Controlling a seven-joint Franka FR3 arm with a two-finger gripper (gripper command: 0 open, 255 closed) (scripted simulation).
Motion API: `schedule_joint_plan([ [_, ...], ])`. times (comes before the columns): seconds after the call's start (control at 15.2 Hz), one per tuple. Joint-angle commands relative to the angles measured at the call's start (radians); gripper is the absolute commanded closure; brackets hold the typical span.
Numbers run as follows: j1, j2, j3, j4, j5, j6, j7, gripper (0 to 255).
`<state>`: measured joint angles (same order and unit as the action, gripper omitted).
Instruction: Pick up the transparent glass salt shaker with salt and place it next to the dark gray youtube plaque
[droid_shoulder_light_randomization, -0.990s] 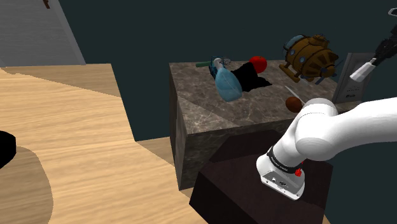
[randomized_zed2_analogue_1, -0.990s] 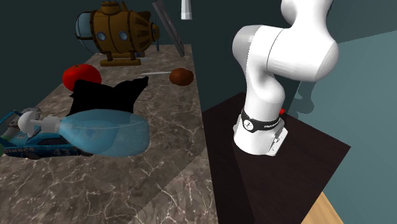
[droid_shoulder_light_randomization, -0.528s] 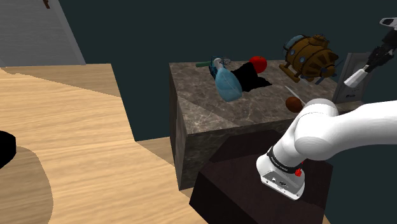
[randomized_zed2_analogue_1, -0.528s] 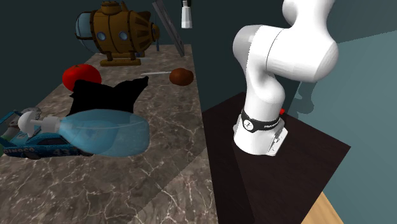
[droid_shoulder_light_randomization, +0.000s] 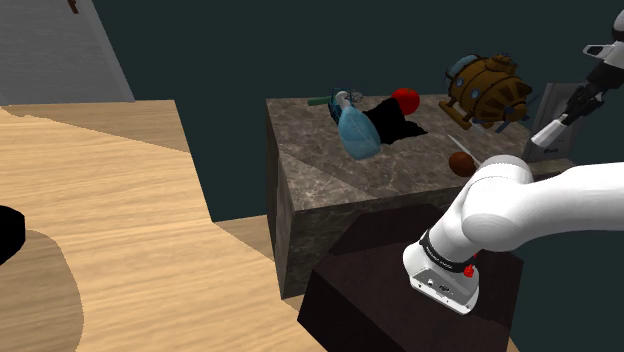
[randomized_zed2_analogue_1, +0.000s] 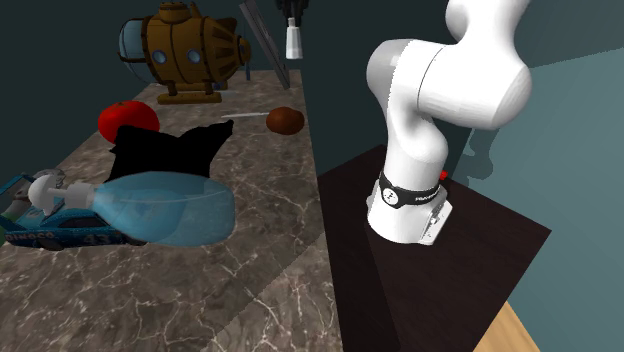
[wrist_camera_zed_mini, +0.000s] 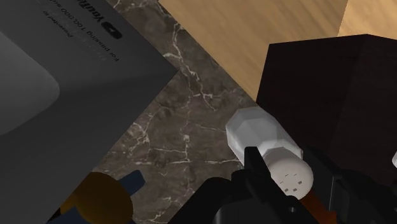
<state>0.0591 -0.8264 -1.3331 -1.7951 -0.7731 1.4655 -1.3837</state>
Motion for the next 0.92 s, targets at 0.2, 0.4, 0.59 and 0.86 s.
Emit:
schedule_joint_plan([
  [0.2, -0.011, -0.022, -0.023, -0.061, -0.026, 0.052, 0.016, 255],
  [0.4, -0.013, -0.034, -0.041, -0.091, -0.042, 0.081, 0.025, 255],
  [0.59, -0.014, -0.045, -0.06, -0.119, -0.058, 0.109, 0.033, 255],
  [0.86, -0.013, -0.06, -0.089, -0.154, -0.082, 0.147, 0.044, 255],
])
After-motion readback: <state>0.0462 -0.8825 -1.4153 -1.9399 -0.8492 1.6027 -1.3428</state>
